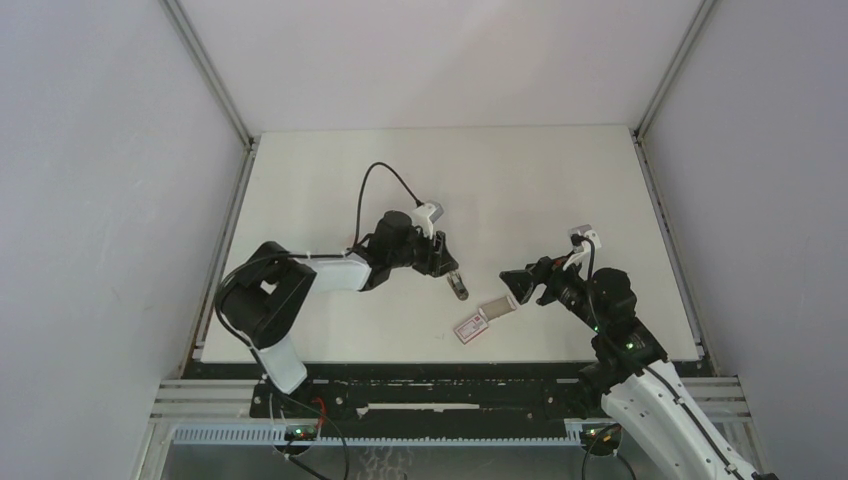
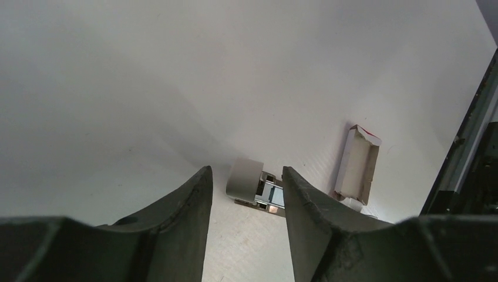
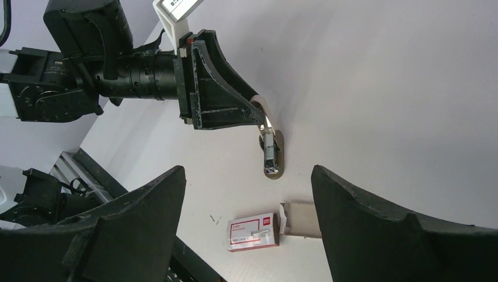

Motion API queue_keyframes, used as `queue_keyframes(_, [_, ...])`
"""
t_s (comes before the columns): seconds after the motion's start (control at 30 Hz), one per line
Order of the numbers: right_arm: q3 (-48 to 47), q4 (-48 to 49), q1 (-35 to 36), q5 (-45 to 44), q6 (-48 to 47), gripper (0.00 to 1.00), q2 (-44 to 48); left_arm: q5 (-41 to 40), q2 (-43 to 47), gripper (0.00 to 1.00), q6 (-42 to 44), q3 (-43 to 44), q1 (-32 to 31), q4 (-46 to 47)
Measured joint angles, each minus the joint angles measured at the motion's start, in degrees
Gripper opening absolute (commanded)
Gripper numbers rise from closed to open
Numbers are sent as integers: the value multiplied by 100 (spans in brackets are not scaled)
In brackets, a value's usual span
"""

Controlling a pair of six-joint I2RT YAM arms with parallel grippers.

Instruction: Load the staples into the stapler

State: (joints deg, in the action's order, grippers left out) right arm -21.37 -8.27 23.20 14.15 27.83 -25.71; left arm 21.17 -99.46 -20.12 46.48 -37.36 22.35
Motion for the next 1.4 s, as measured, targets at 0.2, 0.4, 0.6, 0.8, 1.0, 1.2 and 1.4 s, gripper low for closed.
queue_keyframes(0.2, [0, 0, 0, 0, 0, 77, -2, 13, -68, 25, -24, 48, 0, 92])
queue_keyframes(0.4, [2, 0, 0, -9, -4, 77, -11, -426, 50, 7, 92, -7, -15, 109])
queue_keyframes(0.6, [4, 0, 0, -13, -2, 77, -20, -1934, 1093, 0, 334, -780, -234, 107])
queue_keyframes(0.8, [44, 39, 0, -20, 0, 77, -59, -4280, 1604, 0, 282, -942, -1029, -446])
queue_keyframes(1.0, [72, 85, 2, -46, 0, 76, -138, -5890, 1508, 2, -245, -848, -1576, -1539])
queue_keyframes(1.2, [105, 127, 0, -61, 0, 76, -216, -6894, 1027, 13, -708, -179, -2079, -2546])
queue_keyframes(1.4, [125, 129, 0, -101, 0, 76, -260, -7340, 634, 36, -949, 365, -2470, -3353])
